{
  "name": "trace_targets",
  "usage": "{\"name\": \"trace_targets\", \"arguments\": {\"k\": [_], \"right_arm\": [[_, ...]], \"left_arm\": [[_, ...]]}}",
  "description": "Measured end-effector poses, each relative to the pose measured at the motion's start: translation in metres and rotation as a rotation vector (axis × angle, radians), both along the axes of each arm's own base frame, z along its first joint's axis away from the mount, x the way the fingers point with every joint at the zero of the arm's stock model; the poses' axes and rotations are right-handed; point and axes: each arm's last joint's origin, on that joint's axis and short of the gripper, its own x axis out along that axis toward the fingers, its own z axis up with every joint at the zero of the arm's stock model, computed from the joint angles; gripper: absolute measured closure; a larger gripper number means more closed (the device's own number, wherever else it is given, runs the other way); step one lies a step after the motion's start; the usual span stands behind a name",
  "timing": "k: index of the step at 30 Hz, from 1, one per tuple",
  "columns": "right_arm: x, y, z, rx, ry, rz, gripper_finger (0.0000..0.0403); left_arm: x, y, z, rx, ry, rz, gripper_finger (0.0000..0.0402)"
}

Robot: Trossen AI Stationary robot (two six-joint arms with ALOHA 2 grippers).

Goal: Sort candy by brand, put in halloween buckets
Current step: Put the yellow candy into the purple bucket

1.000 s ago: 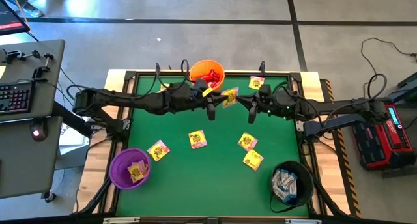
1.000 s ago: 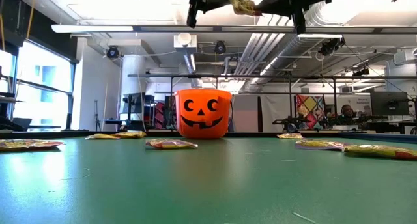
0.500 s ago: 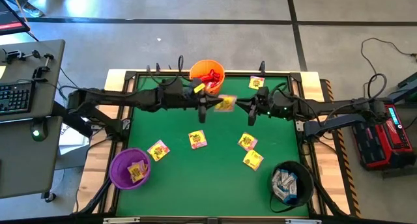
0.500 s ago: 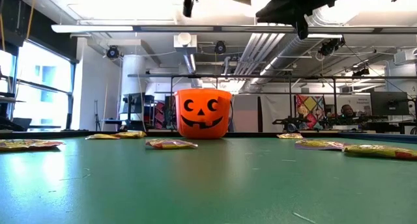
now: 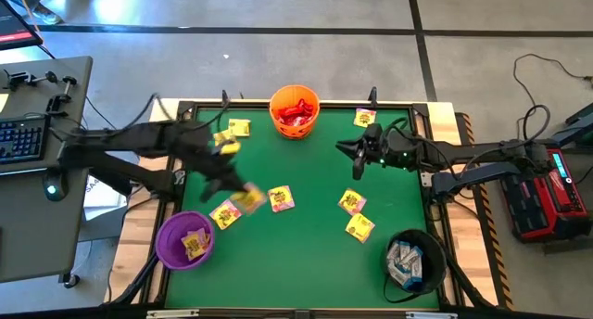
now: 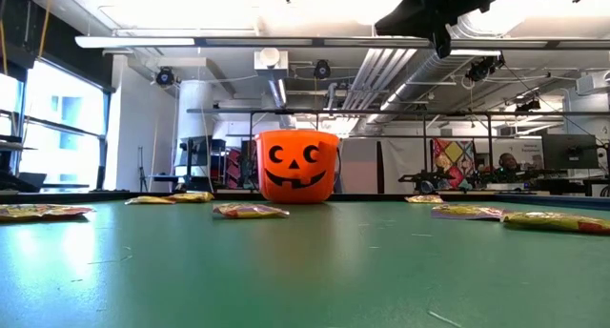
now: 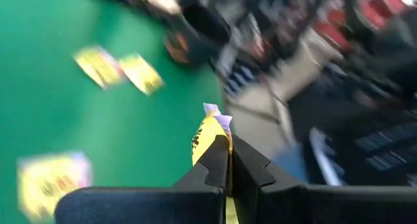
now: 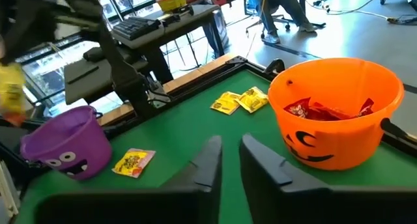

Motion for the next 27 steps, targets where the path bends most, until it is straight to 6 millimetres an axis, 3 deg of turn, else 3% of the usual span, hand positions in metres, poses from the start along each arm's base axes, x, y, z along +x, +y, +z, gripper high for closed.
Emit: {"name": "trace_targets", "arguments": {"k": [3, 10, 19, 27], "right_arm": [[0.000, -0.002, -0.001, -0.016, 0.015, -0.005, 0.0395], [0.005, -0.010, -0.008, -0.010, 0.049, -0.032, 0.0397], [0.012, -0.011, -0.015, -0.003, 0.079, -0.033, 0.0402], [0.012, -0.011, -0.016, 0.001, 0.083, -0.035, 0.0402]], "left_arm": [[-0.026, -0.017, 0.002, -0.103, 0.101, -0.076, 0.0401], [-0.071, -0.041, -0.010, -0.177, 0.429, -0.087, 0.0401], [-0.094, -0.059, -0.036, -0.049, 0.681, -0.109, 0.0401], [-0.100, -0.074, -0.069, 0.132, 0.736, -0.129, 0.0401]]}}
